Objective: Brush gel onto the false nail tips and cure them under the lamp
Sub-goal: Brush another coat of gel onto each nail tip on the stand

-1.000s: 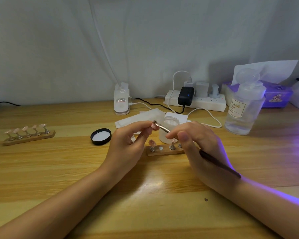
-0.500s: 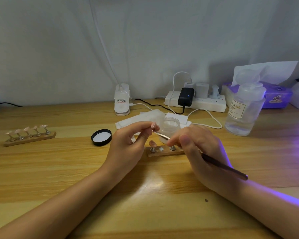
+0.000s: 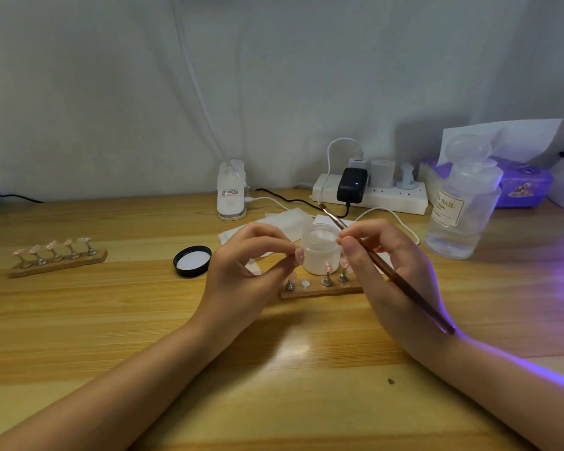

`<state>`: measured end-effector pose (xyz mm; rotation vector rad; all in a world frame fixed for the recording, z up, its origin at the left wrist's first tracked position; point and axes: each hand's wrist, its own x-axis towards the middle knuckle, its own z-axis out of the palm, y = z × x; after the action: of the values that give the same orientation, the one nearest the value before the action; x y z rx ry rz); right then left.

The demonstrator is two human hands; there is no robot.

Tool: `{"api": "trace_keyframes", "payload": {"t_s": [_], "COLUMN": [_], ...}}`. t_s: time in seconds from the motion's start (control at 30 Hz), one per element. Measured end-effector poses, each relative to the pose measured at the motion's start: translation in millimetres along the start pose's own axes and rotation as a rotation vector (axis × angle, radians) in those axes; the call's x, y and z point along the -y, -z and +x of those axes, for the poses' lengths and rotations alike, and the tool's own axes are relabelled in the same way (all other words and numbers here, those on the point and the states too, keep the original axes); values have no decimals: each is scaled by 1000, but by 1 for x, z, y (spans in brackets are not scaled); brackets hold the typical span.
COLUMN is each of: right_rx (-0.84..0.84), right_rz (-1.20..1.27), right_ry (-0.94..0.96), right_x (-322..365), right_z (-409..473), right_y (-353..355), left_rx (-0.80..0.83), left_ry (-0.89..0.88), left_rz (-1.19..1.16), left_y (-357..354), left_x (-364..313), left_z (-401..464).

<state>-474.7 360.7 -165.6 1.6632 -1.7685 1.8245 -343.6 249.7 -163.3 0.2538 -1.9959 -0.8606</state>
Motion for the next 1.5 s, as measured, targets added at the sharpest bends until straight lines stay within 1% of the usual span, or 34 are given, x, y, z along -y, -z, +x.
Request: {"api": "trace_keyframes", "payload": {"t_s": [0.2, 0.37, 0.63, 0.8, 1.1, 1.27, 1.5], "right_rx": [-27, -71, -57, -52, -54, -55, -47], "right_rz": [8, 62, 40, 30, 45, 47, 38], "right_ry": [-48, -111, -107, -110, -120, -141, -145], "right_x": [-1, 1, 2, 1, 3, 4, 1], "right_z": [0, 1, 2, 2, 2, 2, 2], "right_y": [1, 1, 0, 0, 1, 2, 2], "left_rx": [49, 101, 152, 182, 220, 230, 342], "left_ry": [90, 161, 264, 286, 348, 364, 416], "left_rz": [-27, 47, 114, 150, 100, 138, 207], "left_y": [1, -7, -11, -12, -12, -11, 2], "left_x": [-6, -5, -2, 0, -2, 1, 2], "left_z": [4, 0, 0, 0, -1, 0, 6]}}
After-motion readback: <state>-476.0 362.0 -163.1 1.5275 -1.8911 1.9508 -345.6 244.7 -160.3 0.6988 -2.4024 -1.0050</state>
